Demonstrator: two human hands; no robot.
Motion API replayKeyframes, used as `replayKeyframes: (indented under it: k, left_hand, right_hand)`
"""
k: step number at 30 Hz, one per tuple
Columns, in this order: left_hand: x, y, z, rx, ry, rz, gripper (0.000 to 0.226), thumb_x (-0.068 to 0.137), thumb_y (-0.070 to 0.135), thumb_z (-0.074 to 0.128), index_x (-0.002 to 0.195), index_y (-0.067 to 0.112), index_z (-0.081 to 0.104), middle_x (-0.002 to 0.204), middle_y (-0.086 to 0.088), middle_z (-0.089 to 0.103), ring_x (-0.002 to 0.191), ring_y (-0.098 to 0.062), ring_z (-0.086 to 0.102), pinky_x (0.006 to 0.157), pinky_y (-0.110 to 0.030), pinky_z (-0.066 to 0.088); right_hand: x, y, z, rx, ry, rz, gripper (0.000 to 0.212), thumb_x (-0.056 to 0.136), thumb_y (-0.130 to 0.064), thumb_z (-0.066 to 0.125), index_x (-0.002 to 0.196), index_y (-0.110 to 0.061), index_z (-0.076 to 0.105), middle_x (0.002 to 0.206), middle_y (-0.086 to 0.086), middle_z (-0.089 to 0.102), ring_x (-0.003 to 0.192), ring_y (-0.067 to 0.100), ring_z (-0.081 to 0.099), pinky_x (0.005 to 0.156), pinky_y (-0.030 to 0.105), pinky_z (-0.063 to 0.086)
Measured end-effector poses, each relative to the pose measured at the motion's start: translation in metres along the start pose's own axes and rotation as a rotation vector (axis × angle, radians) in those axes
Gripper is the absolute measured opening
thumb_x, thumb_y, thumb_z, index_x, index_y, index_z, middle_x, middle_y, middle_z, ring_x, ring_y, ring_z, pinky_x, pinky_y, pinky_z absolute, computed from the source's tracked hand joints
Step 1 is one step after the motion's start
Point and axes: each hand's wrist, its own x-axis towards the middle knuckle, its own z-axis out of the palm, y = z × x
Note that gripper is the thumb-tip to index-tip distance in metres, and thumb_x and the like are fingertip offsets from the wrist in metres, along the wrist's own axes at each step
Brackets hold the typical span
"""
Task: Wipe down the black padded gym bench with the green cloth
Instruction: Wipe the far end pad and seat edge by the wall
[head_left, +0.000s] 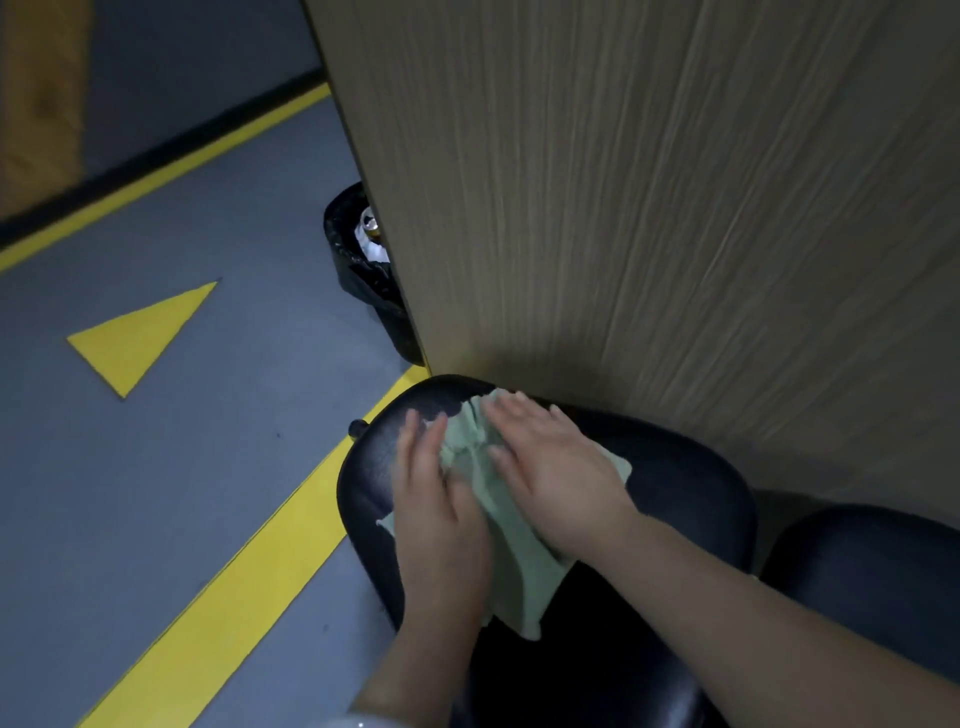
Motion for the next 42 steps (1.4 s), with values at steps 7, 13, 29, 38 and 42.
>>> replayKeyframes:
  k: [7, 13, 29, 38, 42]
  left_hand:
    - [-0.021, -0.03, 0.032, 0.601, 0.037, 0.255, 0.058, 0.089, 0.033, 0.034, 0.135, 0.002, 0.05, 0.149, -0.013, 0.039, 0.139, -0.027, 0.028, 0.111, -0.044, 0.011]
    - [-0.049, -0.039, 0.031, 0.753, 0.095, 0.294, 0.062, 0.094, 0.047, 0.028, 0.132, 0.006, 0.056, 0.138, -0.01, 0.053, 0.133, -0.022, 0.031, 0.105, -0.044, 0.019]
    - [-0.045, -0.07, 0.047, 0.57, 0.294, 0.409, 0.059, 0.082, 0.035, 0.035, 0.131, 0.003, 0.042, 0.144, -0.011, 0.046, 0.146, -0.007, 0.0, 0.116, -0.031, 0.003]
    - [-0.045, -0.073, 0.052, 0.62, 0.405, 0.44, 0.06, 0.08, 0.036, 0.038, 0.129, 0.002, 0.046, 0.147, -0.007, 0.043, 0.146, -0.008, 0.003, 0.116, -0.032, 0.005]
    - [-0.049, -0.07, 0.049, 0.595, 0.348, 0.397, 0.063, 0.076, 0.035, 0.039, 0.13, 0.002, 0.041, 0.131, -0.019, 0.057, 0.146, -0.007, 0.0, 0.116, -0.033, 0.006]
  right_hand:
    - [0.005, 0.028, -0.001, -0.234, -0.078, -0.071, 0.061, 0.092, -0.06, 0.003, 0.15, -0.041, -0.005, 0.161, -0.012, -0.005, 0.146, 0.006, -0.005, 0.119, 0.035, -0.005]
    - [-0.024, 0.06, -0.025, -0.262, -0.072, -0.025, 0.053, 0.101, -0.051, 0.012, 0.149, -0.043, -0.008, 0.161, -0.013, -0.001, 0.146, 0.003, -0.007, 0.118, 0.032, -0.009]
    - [0.019, 0.02, -0.004, -0.262, -0.107, 0.098, 0.056, 0.098, -0.057, 0.015, 0.151, -0.04, 0.007, 0.159, 0.0, 0.018, 0.142, 0.024, 0.018, 0.115, 0.048, 0.008]
    - [0.06, 0.008, 0.001, -0.186, -0.195, 0.045, 0.06, 0.095, -0.065, 0.018, 0.15, -0.046, 0.002, 0.16, -0.007, 0.012, 0.14, 0.03, 0.025, 0.112, 0.048, 0.021]
    - [0.041, 0.018, 0.0, -0.208, -0.144, 0.131, 0.062, 0.092, -0.068, 0.017, 0.149, -0.049, 0.002, 0.16, -0.009, 0.013, 0.14, 0.031, 0.026, 0.113, 0.048, 0.018]
